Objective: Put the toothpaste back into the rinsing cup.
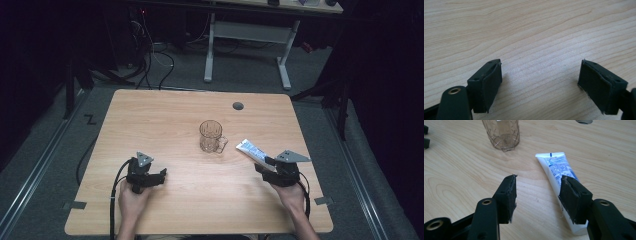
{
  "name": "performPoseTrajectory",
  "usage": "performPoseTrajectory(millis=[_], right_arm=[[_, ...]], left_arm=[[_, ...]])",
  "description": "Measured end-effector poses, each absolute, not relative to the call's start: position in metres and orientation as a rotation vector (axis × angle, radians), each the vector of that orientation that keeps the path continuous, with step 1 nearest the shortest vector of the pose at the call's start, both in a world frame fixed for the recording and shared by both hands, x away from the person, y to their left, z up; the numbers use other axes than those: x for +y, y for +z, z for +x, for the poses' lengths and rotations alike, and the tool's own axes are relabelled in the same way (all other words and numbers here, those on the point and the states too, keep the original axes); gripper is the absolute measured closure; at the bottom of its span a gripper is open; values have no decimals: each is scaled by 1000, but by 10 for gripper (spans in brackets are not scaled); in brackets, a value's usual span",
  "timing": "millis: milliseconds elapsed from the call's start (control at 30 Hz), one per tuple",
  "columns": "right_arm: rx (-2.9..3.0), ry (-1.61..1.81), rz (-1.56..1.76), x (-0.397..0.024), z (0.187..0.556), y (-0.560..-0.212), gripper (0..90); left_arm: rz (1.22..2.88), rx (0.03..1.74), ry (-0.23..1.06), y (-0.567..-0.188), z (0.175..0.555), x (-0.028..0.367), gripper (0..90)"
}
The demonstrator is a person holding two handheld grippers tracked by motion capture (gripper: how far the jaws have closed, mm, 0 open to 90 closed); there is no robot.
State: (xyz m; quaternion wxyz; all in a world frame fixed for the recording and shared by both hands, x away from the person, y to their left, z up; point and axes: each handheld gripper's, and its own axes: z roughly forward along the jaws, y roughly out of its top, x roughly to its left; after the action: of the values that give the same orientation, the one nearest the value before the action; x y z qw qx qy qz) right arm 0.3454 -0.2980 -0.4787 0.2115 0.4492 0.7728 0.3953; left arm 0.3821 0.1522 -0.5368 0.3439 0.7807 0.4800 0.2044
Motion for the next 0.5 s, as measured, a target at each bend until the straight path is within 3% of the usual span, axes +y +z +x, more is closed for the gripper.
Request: performPoseTrajectory(millis=[500], right_arm=[[2237, 1003, 1294, -300, 389, -459, 435]], left_arm=[[2028, 1248, 531, -537, 382, 152, 192]])
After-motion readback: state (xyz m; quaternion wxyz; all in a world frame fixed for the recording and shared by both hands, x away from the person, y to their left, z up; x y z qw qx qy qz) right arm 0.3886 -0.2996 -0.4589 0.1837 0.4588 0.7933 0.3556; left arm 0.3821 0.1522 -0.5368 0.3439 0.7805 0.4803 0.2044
